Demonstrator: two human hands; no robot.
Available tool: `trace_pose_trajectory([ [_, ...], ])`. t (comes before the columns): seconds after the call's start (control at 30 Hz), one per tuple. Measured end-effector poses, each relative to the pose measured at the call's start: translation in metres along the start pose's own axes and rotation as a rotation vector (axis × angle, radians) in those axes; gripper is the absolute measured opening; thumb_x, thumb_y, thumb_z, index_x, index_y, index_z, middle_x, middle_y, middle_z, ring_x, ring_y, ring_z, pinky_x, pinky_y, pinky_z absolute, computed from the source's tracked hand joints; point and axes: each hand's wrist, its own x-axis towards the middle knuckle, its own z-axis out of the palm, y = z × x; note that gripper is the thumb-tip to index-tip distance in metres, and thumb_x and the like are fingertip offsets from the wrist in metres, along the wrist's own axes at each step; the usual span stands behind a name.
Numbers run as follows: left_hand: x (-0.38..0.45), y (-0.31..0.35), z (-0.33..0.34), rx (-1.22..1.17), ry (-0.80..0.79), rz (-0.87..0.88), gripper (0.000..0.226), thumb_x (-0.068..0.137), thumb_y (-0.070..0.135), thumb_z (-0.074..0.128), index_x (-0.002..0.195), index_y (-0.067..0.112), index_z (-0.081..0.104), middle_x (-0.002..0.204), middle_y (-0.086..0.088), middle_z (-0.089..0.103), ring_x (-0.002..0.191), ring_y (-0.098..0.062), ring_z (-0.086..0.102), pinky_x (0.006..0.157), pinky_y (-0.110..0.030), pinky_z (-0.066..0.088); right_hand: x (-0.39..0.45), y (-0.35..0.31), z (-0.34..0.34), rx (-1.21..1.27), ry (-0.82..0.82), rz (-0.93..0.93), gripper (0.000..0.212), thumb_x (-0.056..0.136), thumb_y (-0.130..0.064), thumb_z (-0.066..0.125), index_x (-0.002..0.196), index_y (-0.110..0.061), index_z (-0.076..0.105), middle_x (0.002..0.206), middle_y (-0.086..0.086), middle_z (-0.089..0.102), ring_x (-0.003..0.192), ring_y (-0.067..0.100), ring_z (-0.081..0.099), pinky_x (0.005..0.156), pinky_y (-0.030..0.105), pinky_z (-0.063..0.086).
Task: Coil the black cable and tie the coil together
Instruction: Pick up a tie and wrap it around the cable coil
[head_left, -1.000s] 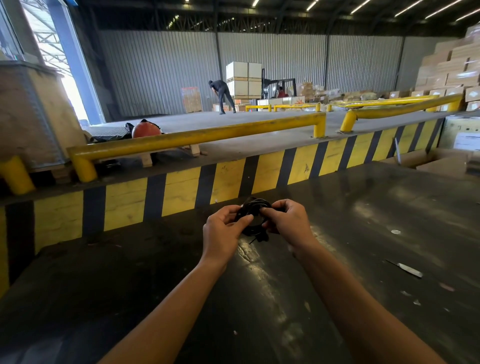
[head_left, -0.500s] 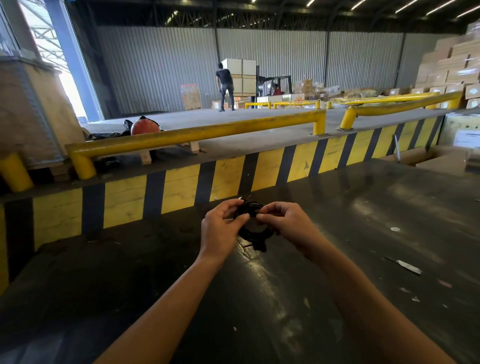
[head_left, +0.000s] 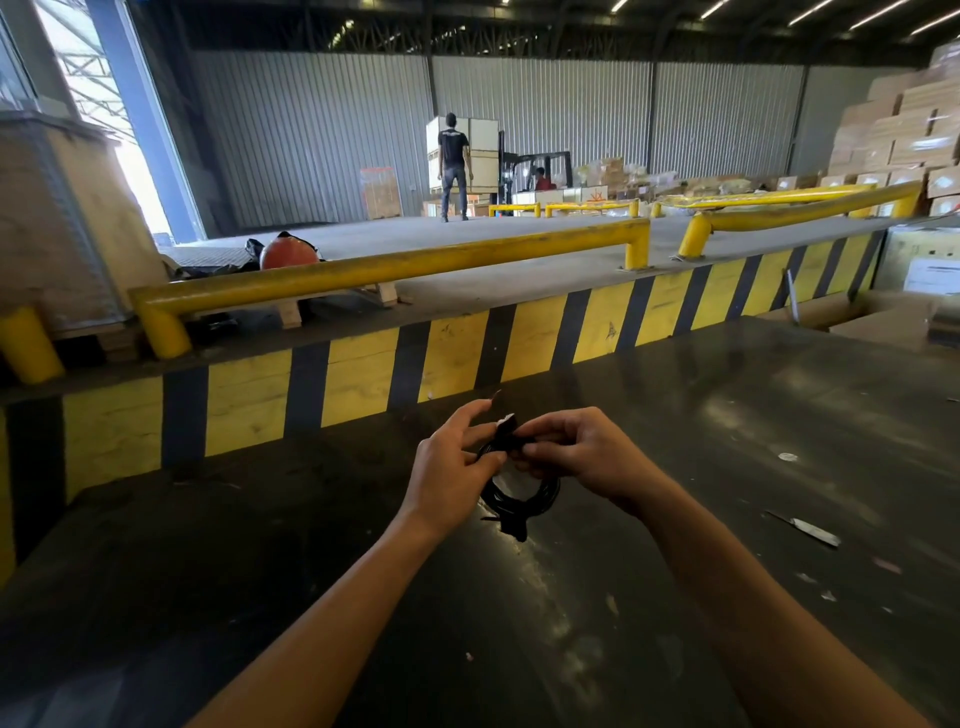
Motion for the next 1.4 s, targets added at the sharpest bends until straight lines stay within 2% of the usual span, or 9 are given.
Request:
trace_pose_trajectory([
  [0.23, -0.004, -0.001, 0.003, 0.118, -0.038, 0.071, 0.059, 0.085, 0.002, 0.063, 0.138, 0.014, 0.041, 0.124, -0.009, 0.064, 0.107, -0.021, 0.064, 0.092, -0.044, 0.052, 0.004, 0.006, 0.008, 0.093, 0.119, 0.049, 0.010, 0.088, -0.006, 0.060, 0.097, -0.005, 0.064, 0.088, 0.016, 0.072, 0.073, 0.016, 0.071, 0.065, 0.023, 0.058],
  [0.37, -0.004, -0.004, -0.001, 0.144, -0.069, 0.076, 0.060, 0.085, 0.004, 0.063, 0.139, 0.016, 0.039, 0.123, -0.007, 0.065, 0.106, -0.021, 0.065, 0.091, -0.046, 0.053, 0.003, 0.009, 0.007, 0.084, 0.037, 0.048, 0.014, 0.087, -0.005, 0.061, 0.100, -0.009, 0.065, 0.092, 0.010, 0.073, 0.080, 0.014, 0.071, 0.067, 0.020, 0.056],
  [0.47, -0.002, -0.007, -0.006, 0.143, -0.119, 0.064, 0.060, 0.085, 0.003, 0.063, 0.139, 0.016, 0.039, 0.123, -0.007, 0.065, 0.105, -0.020, 0.066, 0.091, -0.044, 0.053, 0.001, 0.012, 0.005, -0.027, -0.015, 0.024, 0.017, 0.085, -0.006, 0.063, 0.100, -0.014, 0.064, 0.092, 0.005, 0.073, 0.084, 0.011, 0.071, 0.069, 0.019, 0.055],
  [0.7, -0.003, -0.013, -0.007, 0.108, -0.277, 0.010, 0.059, 0.085, 0.001, 0.062, 0.138, 0.017, 0.040, 0.122, -0.006, 0.065, 0.113, -0.016, 0.060, 0.096, -0.040, 0.050, 0.003, 0.024, 0.009, -0.433, 0.139, -0.096, 0.001, 0.083, -0.022, 0.069, 0.083, -0.021, 0.069, 0.076, -0.005, 0.064, 0.060, -0.005, 0.056, 0.054, 0.009, 0.044],
  [1.03, 0.002, -0.019, -0.014, -0.129, -0.356, -0.097, 0.060, 0.084, -0.003, 0.061, 0.137, 0.016, 0.039, 0.115, -0.004, 0.066, 0.092, -0.012, 0.069, 0.078, -0.020, 0.054, 0.005, 0.025, 0.015, -0.311, 0.162, -0.215, 0.016, 0.080, -0.013, 0.071, 0.079, -0.025, 0.061, 0.073, -0.004, 0.062, 0.067, 0.009, 0.060, 0.062, 0.024, 0.053],
  [1.13, 0.001, -0.025, -0.014, -0.361, -0.302, -0.238, 0.058, 0.083, 0.014, 0.065, 0.135, 0.019, 0.040, 0.113, -0.001, 0.067, 0.094, -0.015, 0.069, 0.070, -0.019, 0.055, 0.007, 0.022, 0.016, -0.300, 0.191, -0.279, 0.018, 0.080, -0.013, 0.071, 0.080, -0.026, 0.058, 0.072, -0.007, 0.060, 0.064, 0.005, 0.057, 0.060, 0.020, 0.051],
  [1.2, 0.000, -0.038, -0.018, -0.545, -0.296, -0.476, 0.055, 0.081, 0.043, 0.058, 0.130, 0.020, 0.046, 0.118, -0.006, 0.063, 0.101, -0.023, 0.066, 0.073, -0.033, 0.057, 0.008, 0.019, 0.016, -0.247, 0.191, -0.312, 0.021, 0.080, -0.011, 0.071, 0.083, -0.027, 0.058, 0.075, -0.007, 0.059, 0.064, 0.005, 0.058, 0.060, 0.020, 0.052],
  [1.3, -0.006, -0.060, -0.023, -0.664, -0.505, -0.903, 0.061, 0.085, 0.068, 0.033, 0.114, 0.019, 0.054, 0.122, -0.020, 0.059, 0.105, -0.038, 0.061, 0.077, -0.052, 0.053, 0.011, 0.019, 0.014, -0.213, 0.150, -0.341, 0.029, 0.082, -0.007, 0.067, 0.096, -0.031, 0.059, 0.081, -0.008, 0.063, 0.072, 0.004, 0.065, 0.064, 0.016, 0.052],
  [1.4, -0.010, -0.082, -0.016, -0.762, -0.486, -0.958, 0.067, 0.087, 0.067, 0.028, 0.113, 0.013, 0.059, 0.105, -0.021, 0.069, 0.086, -0.031, 0.070, 0.068, -0.040, 0.056, 0.016, 0.028, 0.013, -0.265, 0.067, -0.347, 0.026, 0.084, -0.006, 0.065, 0.099, -0.028, 0.065, 0.091, -0.009, 0.065, 0.084, 0.004, 0.066, 0.071, 0.014, 0.053],
])
